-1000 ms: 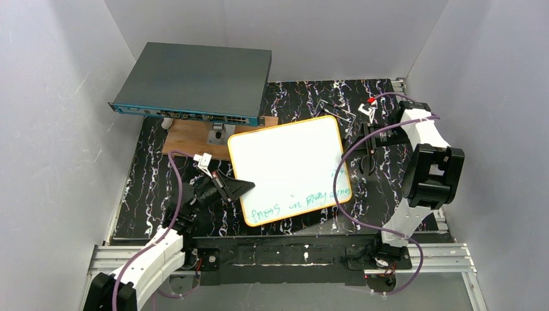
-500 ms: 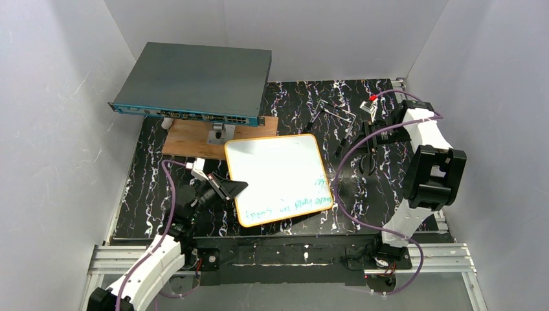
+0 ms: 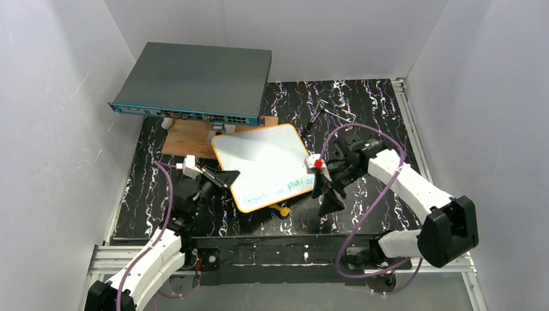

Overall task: Erase the whiteboard
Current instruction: Pick up the whiteboard eraser from the center of the board, then erase the whiteboard.

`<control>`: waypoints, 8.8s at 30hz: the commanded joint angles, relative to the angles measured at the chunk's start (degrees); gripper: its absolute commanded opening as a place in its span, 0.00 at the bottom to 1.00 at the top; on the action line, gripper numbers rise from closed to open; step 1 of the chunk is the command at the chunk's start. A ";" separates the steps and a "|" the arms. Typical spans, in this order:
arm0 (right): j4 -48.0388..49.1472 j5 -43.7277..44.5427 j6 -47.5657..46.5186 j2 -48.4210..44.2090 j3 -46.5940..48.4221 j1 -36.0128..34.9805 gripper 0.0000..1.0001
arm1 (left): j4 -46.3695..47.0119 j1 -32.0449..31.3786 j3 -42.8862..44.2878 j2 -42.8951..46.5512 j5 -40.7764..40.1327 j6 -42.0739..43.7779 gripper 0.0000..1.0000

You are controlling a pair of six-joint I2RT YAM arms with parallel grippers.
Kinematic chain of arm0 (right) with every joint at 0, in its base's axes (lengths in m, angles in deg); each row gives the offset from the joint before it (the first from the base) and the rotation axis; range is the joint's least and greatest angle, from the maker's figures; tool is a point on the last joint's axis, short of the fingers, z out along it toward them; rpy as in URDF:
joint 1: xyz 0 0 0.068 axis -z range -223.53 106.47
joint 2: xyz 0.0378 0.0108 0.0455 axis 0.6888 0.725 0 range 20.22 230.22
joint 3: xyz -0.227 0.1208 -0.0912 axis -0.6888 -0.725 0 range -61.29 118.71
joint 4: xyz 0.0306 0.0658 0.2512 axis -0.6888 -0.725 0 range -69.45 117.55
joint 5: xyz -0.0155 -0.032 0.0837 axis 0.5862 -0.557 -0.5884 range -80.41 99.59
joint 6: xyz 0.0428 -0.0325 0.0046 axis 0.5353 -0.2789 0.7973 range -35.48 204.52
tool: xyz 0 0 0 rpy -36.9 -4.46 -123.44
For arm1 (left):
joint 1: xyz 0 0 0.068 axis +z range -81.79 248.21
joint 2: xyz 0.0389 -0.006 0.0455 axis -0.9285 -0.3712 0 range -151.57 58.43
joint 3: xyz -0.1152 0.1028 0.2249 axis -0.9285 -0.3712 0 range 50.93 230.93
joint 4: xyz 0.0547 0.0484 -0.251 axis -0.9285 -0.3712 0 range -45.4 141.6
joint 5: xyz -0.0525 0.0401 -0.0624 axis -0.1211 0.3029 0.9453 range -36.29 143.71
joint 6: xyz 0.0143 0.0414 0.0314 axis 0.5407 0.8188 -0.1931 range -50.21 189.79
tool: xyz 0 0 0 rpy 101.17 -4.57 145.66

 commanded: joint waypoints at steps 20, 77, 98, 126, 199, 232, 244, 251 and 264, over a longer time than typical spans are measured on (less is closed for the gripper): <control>52.07 46.45 49.54 14.92 -6.19 -34.66 0.71 | 3.11 0.24 -0.47 1.95 -9.09 11.59 0.00; 57.05 42.58 54.55 11.02 -1.95 -2.43 0.01 | 5.90 -3.86 -4.61 -1.60 10.63 19.35 0.00; 51.88 50.85 56.93 12.97 -5.98 -0.72 0.01 | 5.74 -4.32 -4.29 -0.55 12.96 23.31 0.00; 42.93 40.31 55.58 14.75 -4.50 -0.74 0.01 | 4.76 -6.21 -2.73 -0.19 13.97 29.00 0.00; 41.19 32.06 48.14 15.27 0.90 6.39 0.01 | 3.95 -9.95 -1.13 -0.91 11.72 29.28 0.00; 56.33 64.10 49.09 8.50 -10.84 -21.05 0.01 | 6.44 -9.95 -4.70 0.25 4.35 16.40 0.00; 54.53 52.43 48.50 8.88 -5.77 -38.66 0.01 | 7.77 -9.95 -6.41 -0.71 -1.22 11.25 0.00; 53.74 59.74 47.11 14.11 -1.09 -47.73 0.01 | 7.88 -9.95 -6.62 -1.49 -2.84 8.83 0.00; 53.65 66.92 50.54 10.90 -8.64 -40.38 0.01 | 6.66 -9.95 -6.94 0.92 -2.72 8.08 0.00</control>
